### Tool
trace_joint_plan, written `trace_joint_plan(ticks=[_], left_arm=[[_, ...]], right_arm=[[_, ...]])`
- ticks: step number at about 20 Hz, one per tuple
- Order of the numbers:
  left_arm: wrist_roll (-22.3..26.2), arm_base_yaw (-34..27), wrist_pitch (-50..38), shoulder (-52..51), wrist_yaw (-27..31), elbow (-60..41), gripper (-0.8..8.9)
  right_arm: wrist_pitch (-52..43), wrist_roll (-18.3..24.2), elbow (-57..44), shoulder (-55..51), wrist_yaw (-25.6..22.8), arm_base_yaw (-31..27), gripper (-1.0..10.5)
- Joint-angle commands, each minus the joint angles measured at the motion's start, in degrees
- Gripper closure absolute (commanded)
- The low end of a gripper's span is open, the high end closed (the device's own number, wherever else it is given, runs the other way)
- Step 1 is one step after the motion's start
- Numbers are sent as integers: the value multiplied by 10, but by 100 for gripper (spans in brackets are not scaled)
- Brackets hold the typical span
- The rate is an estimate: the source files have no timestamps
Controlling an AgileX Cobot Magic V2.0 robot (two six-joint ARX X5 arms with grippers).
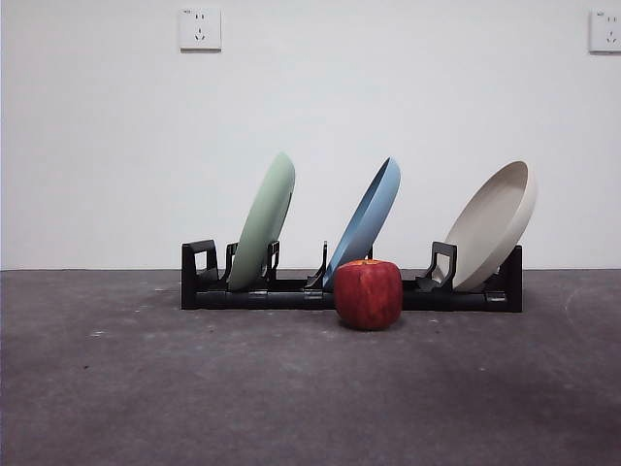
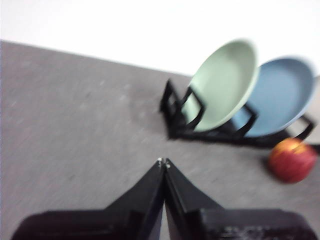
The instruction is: Take the green plate from the plate rack,put the plate on the table,take the apple from the table,put the apple in the plate
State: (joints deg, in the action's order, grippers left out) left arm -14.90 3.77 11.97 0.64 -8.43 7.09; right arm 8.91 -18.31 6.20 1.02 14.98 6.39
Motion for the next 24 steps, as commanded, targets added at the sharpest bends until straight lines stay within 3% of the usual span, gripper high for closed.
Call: trace_joint_plan(ticks=[1,6,8,15,21,24], left_arm=[[-20,-1,19,10,-19,36,821],[-18,-1,64,47,-60,102,821],[-14,-1,84,67,-84,129,821],[47,-1,174,156,-204,234,821],[109,-1,266,224,-290,309,821],[140,0,311,249,-315,338,821]], right_arm=[[7,-18,42,18,1,0,959],[73,-14,133,75,5,0,959],[111,5,175,105,30,1,959],[320,138,337,231,116,1,958],[486,240,437,318,139,2,958],[539,269,461,341,151,2,958]])
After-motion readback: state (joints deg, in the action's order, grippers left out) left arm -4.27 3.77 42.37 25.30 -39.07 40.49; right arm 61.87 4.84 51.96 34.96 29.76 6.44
